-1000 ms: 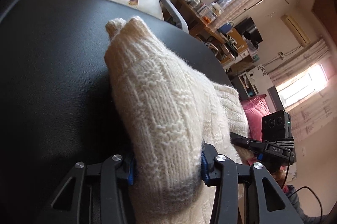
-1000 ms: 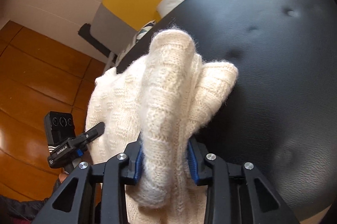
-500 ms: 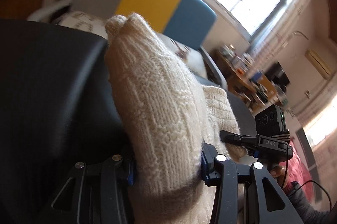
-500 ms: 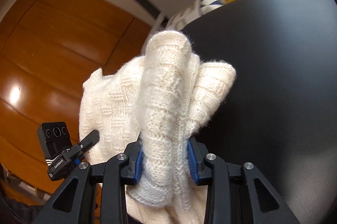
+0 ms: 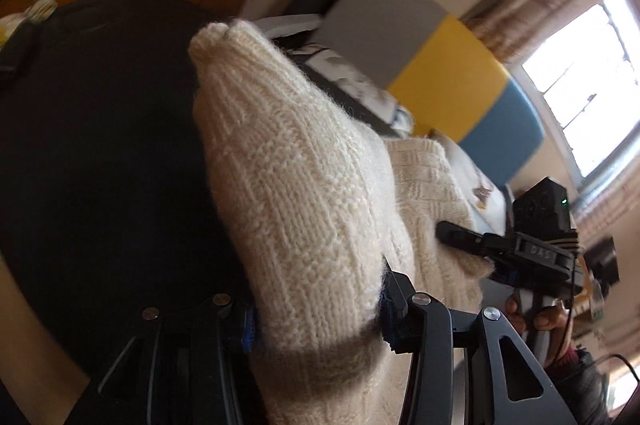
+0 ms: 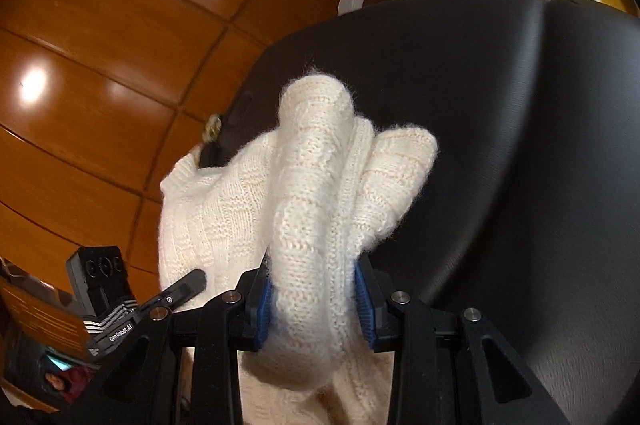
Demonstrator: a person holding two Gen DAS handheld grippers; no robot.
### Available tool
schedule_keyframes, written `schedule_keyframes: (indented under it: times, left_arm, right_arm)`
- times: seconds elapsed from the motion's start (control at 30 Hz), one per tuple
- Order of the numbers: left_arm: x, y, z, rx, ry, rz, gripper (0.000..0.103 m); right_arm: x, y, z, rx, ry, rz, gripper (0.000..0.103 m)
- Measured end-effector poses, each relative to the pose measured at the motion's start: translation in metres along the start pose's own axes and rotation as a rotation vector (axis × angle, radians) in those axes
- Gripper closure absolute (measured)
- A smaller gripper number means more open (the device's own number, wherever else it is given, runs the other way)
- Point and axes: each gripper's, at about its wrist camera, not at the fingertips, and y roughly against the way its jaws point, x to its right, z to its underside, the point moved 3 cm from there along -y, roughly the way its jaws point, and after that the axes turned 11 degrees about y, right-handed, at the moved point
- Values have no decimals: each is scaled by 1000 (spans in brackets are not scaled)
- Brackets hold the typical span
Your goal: Fold clothes
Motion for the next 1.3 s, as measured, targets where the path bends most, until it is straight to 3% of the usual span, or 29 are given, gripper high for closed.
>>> schedule_keyframes:
  times: [0.17,0.3,0.43,0.53,0.63,0.77,0.87,1.0,1.17,1.3]
  left_arm:
    - [-50,-10,-19,-24,140,-39,52]
    - [-59,-13,-23,-53,148,-32,41]
    - [-57,-2,-22,-50,121,-58,38]
    - [-52,15,-19,-36,103,-76,37]
    - [-39,35,-17,37,54,-91,37]
    - [-22,53,-16,123,-9,-95,34]
    - [-11,42,-30,142,-38,-100,34]
    - [-2,18,-42,99,-23,-170,34]
    - [-9,-18,-34,36,9,-302,34]
    - [-23,-30,-28,26,80,-317,23]
  right_arm:
    - [-5,-18,4,-77,16,71,67]
    - [6,-16,-2,-88,-14,109,61]
    - [-4,4,-12,-29,55,171,61]
    - [-30,31,-9,72,141,196,61]
    - [-63,29,-20,89,248,146,61]
    - [-100,-15,-43,7,382,186,61]
    - [-97,-40,-43,-74,414,285,61]
    - [-76,-63,-38,-141,367,378,64]
    - [-59,-63,-25,-114,367,381,65]
    - [-62,-60,-23,-99,387,382,65]
